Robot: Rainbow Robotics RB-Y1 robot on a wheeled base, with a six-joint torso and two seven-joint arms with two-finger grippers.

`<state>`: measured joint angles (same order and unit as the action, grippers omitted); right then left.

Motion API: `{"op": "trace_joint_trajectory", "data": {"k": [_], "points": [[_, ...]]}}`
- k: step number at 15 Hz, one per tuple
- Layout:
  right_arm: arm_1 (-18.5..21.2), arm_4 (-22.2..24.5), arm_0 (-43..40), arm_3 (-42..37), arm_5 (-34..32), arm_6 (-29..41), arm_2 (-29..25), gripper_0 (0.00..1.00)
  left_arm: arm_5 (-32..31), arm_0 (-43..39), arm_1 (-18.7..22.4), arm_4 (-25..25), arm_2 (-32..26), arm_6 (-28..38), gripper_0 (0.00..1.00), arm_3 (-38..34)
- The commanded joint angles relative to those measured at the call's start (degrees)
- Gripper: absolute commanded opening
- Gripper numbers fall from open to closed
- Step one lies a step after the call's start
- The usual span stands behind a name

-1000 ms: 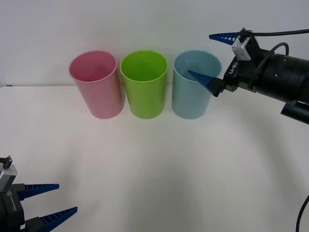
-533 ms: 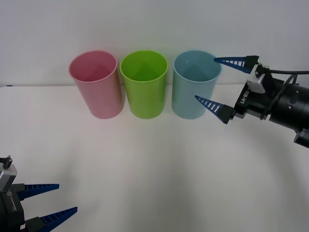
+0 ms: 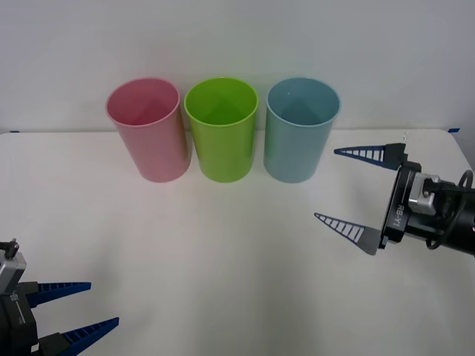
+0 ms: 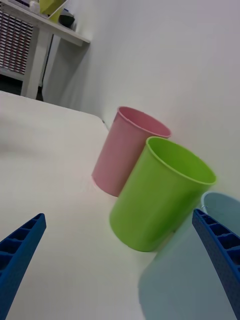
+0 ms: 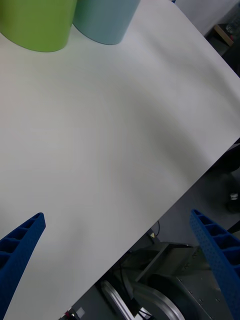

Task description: Put cans in the blue bin and PET bottles in the pink bin and trash in the green bin.

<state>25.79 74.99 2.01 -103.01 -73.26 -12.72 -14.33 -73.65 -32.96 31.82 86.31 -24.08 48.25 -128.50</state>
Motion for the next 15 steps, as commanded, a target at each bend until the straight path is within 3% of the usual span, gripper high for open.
{"op": "trace_joint_trajectory", "data": {"k": [1, 7, 15], "points": [[-0.04, -0.55, -2.8, 0.01, -4.18, -0.9, -0.88, 1.0, 0.0, 0.0, 0.0, 0.0, 0.0, 0.0, 1.0, 0.0], [-0.04, -0.37, -6.23, 0.62, -8.57, -2.75, -1.32, 1.0, 0.0, 0.0, 0.0, 0.0, 0.0, 0.0, 1.0, 0.0], [-0.22, -0.99, -6.4, 9.5, -15.69, -6.53, -1.23, 1.0, 0.0, 0.0, 0.0, 0.0, 0.0, 0.0, 1.0, 0.0]]}}
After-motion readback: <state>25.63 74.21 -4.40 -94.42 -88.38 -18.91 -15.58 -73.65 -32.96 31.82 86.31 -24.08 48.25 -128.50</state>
